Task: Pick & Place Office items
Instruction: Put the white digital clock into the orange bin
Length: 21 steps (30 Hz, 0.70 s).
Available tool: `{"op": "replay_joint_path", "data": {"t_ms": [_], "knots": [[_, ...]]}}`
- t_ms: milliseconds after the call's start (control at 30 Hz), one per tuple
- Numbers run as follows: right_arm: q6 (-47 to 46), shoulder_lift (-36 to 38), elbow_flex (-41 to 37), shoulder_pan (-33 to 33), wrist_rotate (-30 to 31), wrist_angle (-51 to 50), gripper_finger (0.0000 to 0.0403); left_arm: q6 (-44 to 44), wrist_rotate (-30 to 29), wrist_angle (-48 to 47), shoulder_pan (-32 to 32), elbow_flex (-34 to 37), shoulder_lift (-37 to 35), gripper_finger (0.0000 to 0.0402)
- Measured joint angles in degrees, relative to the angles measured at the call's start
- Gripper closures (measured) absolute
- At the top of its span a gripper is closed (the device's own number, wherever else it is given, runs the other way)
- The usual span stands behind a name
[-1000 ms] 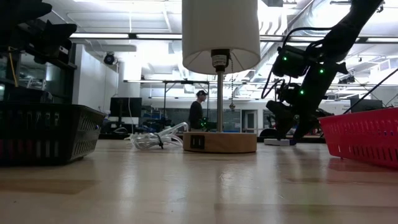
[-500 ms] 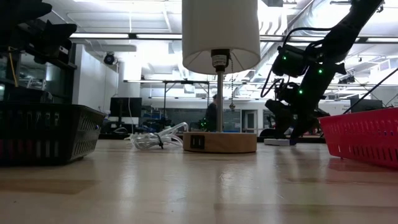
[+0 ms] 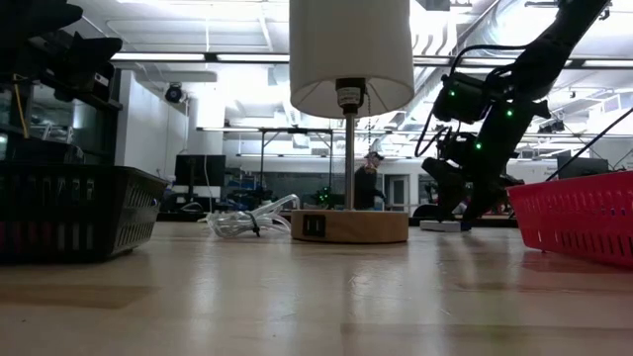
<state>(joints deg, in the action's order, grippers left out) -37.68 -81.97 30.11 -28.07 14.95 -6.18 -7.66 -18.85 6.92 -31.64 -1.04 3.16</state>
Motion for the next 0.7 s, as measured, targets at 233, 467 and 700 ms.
{"op": "replay_joint_path", "data": {"t_ms": [233,467,700], "knots": [[0.92,0.00,2.50,-2.05,-2.07,-4.08,0.0151,0.00,0.00,0.00,0.02,0.00,0.00,0.0202],[0.78,0.00,2.84,-2.06,-3.14,-4.97,0.0151,0.00,0.00,0.00,0.01,0.00,0.00,0.0202],[0.43,0.00,2.84,-2.54,-3.07,-5.80,0.0151,-0.01,0.00,0.00,0.02,0.00,0.00,0.0202]]}}
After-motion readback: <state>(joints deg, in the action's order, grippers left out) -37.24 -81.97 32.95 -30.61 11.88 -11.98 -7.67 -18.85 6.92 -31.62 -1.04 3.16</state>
